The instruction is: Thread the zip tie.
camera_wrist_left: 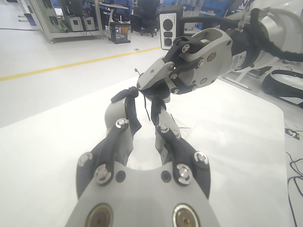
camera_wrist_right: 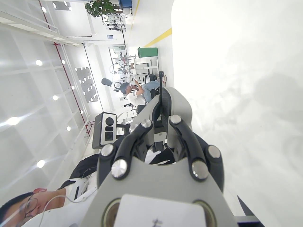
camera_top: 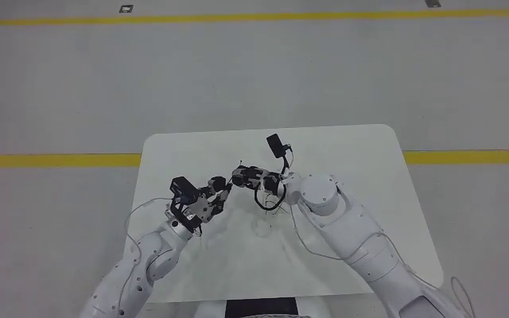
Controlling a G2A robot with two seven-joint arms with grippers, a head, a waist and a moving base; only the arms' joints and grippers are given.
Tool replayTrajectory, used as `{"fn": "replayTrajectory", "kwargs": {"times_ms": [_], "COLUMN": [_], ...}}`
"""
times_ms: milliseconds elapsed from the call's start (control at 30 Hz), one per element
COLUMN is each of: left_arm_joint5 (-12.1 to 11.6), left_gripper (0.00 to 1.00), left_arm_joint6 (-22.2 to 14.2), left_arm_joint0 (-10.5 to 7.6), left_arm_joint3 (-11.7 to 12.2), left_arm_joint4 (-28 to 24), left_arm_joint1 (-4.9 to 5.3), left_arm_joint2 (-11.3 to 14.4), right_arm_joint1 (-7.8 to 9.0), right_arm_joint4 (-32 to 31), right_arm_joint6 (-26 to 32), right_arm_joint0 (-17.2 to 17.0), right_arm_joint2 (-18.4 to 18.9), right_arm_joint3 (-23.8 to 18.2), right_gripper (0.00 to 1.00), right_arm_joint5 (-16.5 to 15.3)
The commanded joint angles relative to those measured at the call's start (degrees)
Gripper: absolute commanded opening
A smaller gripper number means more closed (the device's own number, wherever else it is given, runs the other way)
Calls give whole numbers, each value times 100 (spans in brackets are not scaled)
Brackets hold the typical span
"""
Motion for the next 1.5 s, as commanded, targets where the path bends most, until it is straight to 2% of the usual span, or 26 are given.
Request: {"fn": "replayTrajectory", "kwargs": {"times_ms": [0, 233, 533, 567, 1033, 1067, 1100, 1133, 1200, 1300, 1333, 1367, 1433, 1467], "left_arm_joint5": [0, 0, 32, 36, 0, 0, 0, 0, 0, 0, 0, 0, 0, 0], "left_gripper": [11, 4, 4, 0, 0, 0, 0, 0, 0, 0, 0, 0, 0, 0], "left_arm_joint6": [-14, -16, 12, 15, 66, 69, 70, 72, 79, 95, 100, 108, 121, 124], "left_arm_joint0": [-12, -28, -20, -18, -24, -24, -25, -26, -29, -34, -37, -41, -52, -56], "left_arm_joint3": [7, 12, 8, 6, 53, 54, 55, 56, 60, 71, 75, 80, 92, 96], "left_arm_joint4": [0, -19, 3, 6, 82, 82, 83, 81, 70, 48, 41, 31, 14, -15], "left_arm_joint1": [0, -2, -7, -8, -8, -8, -7, -5, -1, 7, 10, 13, 20, 23], "left_arm_joint2": [8, 41, 44, 44, 20, 19, 19, 19, 17, 16, 17, 19, 29, 38], "right_arm_joint1": [0, 5, 5, 6, 1, -1, -2, -4, -8, -18, -21, -23, -28, -29], "right_arm_joint4": [6, 15, 15, 16, 94, 100, 110, 120, 145, 171, 179, 184, 197, 200], "right_arm_joint6": [17, 80, 114, 120, 116, 114, 112, 110, 113, 104, 100, 94, 85, 83], "right_arm_joint0": [-3, -27, -31, -32, -34, -32, -30, -28, -19, 0, 6, 13, 31, 39], "right_arm_joint2": [1, 5, 0, 1, 21, 21, 21, 21, 15, -2, -7, -9, -11, -10], "right_arm_joint3": [1, -22, -49, -50, -45, -41, -37, -31, -12, 26, 37, 51, 78, 88], "right_gripper": [0, 0, 0, 0, 0, 3, 25, 40, 35, 42, 51, 80, 100, 98], "right_arm_joint5": [-11, -64, -52, -55, -81, -85, -91, -96, -116, -134, -137, -138, -140, -142]}}
